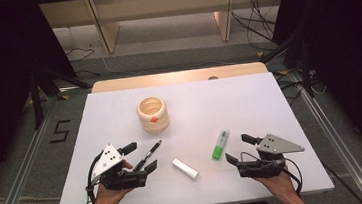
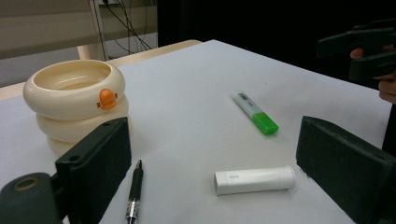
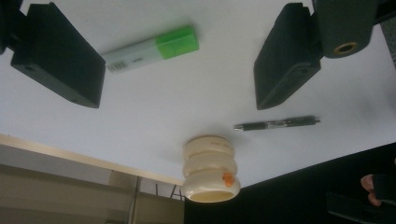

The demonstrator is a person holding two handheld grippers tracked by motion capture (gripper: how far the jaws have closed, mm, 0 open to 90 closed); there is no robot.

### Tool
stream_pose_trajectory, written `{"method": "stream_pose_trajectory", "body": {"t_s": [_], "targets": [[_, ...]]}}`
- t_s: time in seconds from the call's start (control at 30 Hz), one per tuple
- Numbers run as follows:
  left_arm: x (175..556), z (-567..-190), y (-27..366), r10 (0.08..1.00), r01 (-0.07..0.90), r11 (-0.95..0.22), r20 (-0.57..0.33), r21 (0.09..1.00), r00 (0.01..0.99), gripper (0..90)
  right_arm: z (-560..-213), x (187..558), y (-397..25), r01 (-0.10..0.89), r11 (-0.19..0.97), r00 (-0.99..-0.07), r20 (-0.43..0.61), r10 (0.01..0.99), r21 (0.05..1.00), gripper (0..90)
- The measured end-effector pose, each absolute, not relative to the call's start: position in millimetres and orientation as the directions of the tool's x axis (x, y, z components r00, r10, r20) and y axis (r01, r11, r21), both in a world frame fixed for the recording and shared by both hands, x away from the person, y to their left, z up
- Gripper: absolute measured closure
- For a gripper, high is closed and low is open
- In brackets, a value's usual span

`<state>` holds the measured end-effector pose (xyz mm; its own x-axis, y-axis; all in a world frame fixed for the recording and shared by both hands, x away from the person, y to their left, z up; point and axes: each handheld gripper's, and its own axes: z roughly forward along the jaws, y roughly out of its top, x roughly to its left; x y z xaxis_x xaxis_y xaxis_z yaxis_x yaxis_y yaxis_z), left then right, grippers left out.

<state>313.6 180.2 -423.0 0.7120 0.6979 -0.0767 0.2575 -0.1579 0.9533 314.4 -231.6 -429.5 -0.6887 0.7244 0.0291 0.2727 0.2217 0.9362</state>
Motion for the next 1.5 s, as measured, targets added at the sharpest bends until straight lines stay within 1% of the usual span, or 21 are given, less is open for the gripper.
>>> {"method": "stream_pose_trajectory", "body": {"t_s": [0.13, 0.37, 0.6, 0.7, 0.77, 0.93, 1.07, 1.13, 1.33, 1.4, 1.5], "targets": [[314, -422, 181, 0.708, 0.252, -0.154, -0.071, 0.956, 0.703, 9.7, -430, 315, -232, 0.274, 0.216, -0.688, 0.034, 0.725, 0.937, 17.4], [318, -418, 184, 0.734, 0.257, -0.121, -0.088, 0.959, 0.674, 9.8, -429, 315, -233, 0.271, 0.206, -0.687, 0.039, 0.726, 0.940, 17.6], [323, -417, 183, 0.753, 0.280, -0.110, -0.103, 0.954, 0.649, 9.9, -429, 316, -232, 0.269, 0.205, -0.687, 0.038, 0.726, 0.941, 17.7], [327, -414, 182, 0.754, 0.312, -0.106, -0.129, 0.944, 0.644, 9.9, -430, 316, -232, 0.275, 0.200, -0.683, 0.044, 0.730, 0.940, 17.8], [330, -411, 181, 0.763, 0.319, -0.114, -0.123, 0.941, 0.634, 9.9, -430, 316, -232, 0.275, 0.201, -0.682, 0.044, 0.730, 0.940, 17.8], [344, -405, 184, 0.800, 0.318, -0.109, -0.107, 0.942, 0.591, 10.8, -430, 316, -231, 0.273, 0.202, -0.685, 0.042, 0.727, 0.940, 17.8], [358, -398, 188, 0.819, 0.334, -0.065, -0.140, 0.940, 0.556, 12.9, -430, 316, -231, 0.274, 0.198, -0.687, 0.048, 0.725, 0.941, 17.8], [365, -397, 188, 0.831, 0.334, -0.055, -0.142, 0.941, 0.538, 13.0, -429, 317, -231, 0.272, 0.197, -0.686, 0.046, 0.727, 0.942, 17.8], [387, -398, 192, 0.855, 0.345, -0.042, -0.145, 0.938, 0.498, 14.4, -429, 316, -232, 0.266, 0.196, -0.689, 0.044, 0.724, 0.944, 17.8], [393, -400, 194, 0.862, 0.348, -0.054, -0.132, 0.936, 0.489, 14.7, -429, 316, -232, 0.266, 0.192, -0.688, 0.047, 0.724, 0.944, 17.8], [403, -402, 198, 0.874, 0.354, -0.048, -0.133, 0.934, 0.468, 17.2, -428, 316, -232, 0.260, 0.199, -0.688, 0.037, 0.725, 0.945, 17.8]]}}
